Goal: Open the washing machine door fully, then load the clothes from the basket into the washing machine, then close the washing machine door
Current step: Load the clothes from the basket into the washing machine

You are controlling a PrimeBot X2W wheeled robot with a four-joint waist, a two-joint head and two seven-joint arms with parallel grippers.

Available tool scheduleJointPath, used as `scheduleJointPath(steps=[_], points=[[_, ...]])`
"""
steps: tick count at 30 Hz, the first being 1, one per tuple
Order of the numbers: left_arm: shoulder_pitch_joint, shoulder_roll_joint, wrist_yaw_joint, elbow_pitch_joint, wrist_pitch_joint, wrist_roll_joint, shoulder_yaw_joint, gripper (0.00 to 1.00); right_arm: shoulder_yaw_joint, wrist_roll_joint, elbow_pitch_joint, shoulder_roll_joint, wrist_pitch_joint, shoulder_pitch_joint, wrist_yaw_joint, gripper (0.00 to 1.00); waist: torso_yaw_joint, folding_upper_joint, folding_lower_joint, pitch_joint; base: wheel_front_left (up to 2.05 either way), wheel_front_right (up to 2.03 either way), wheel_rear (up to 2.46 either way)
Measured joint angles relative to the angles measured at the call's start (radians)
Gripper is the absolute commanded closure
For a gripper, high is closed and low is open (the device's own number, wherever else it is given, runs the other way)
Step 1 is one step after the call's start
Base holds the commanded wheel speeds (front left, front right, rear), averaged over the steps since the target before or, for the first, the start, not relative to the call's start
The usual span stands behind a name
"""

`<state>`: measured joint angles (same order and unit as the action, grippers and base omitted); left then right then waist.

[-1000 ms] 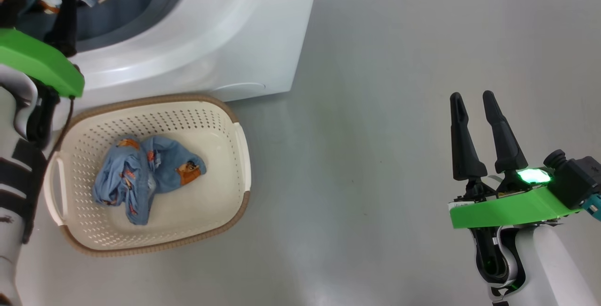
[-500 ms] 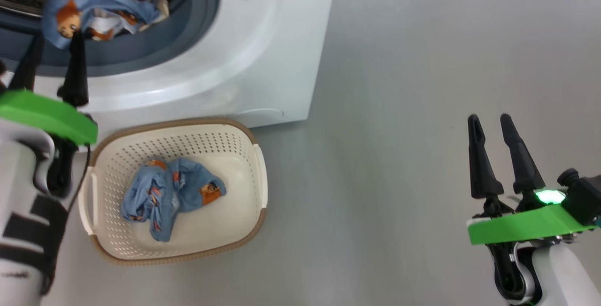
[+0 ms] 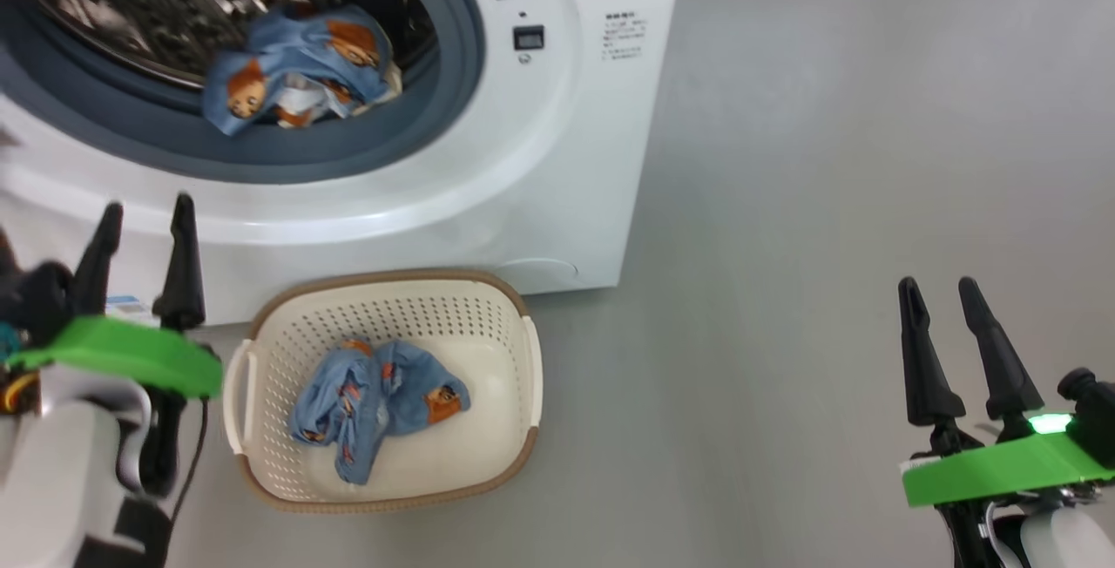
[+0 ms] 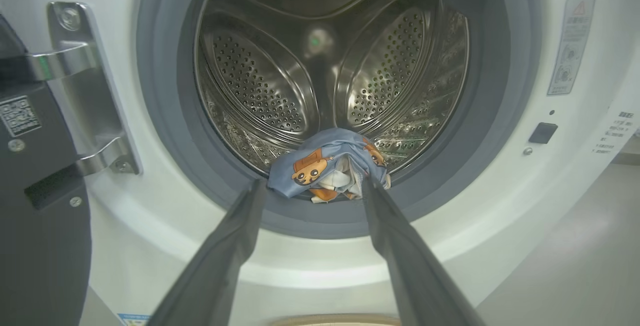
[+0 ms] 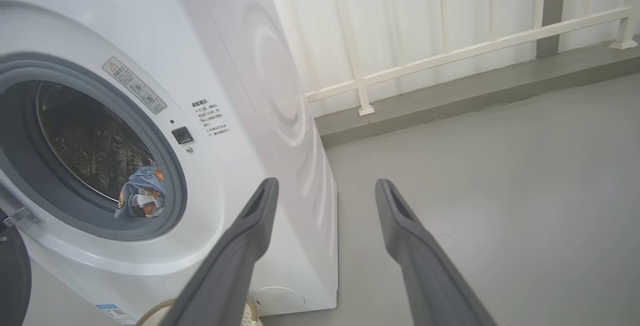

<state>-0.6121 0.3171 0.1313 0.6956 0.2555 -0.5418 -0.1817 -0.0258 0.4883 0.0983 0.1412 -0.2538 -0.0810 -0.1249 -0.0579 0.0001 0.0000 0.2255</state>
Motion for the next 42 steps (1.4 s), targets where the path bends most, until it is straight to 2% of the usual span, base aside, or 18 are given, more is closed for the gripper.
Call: scheduleJointPath(steps=[13,18,27,42], points=[[0.322,-0.075,0.000,-0.215,0.000,0.172,0.197,0.00,0.007,0.005,0.011,0.015,0.000,0.072,0.000,0.00,0.041,0.0000,0.0000,-0.101,0.00,0.00,0.00],[0.413,-0.109,0.000,-0.285,0.000,0.218,0.238,0.00,0.029,0.009,0.010,0.021,0.000,0.108,0.000,0.00,0.054,0.0000,0.0000,-0.123,0.00,0.00,0.00],[0.533,-0.124,0.000,-0.402,0.000,0.244,0.263,0.00,0.039,0.012,0.008,0.022,0.000,0.136,0.000,0.00,0.060,0.0000,0.0000,-0.137,0.00,0.00,0.00],[0.540,-0.138,0.000,-0.423,0.000,0.244,0.252,0.00,0.055,0.012,-0.002,0.020,0.000,0.135,0.000,0.00,0.063,0.0000,0.0000,-0.106,0.00,0.00,0.00]])
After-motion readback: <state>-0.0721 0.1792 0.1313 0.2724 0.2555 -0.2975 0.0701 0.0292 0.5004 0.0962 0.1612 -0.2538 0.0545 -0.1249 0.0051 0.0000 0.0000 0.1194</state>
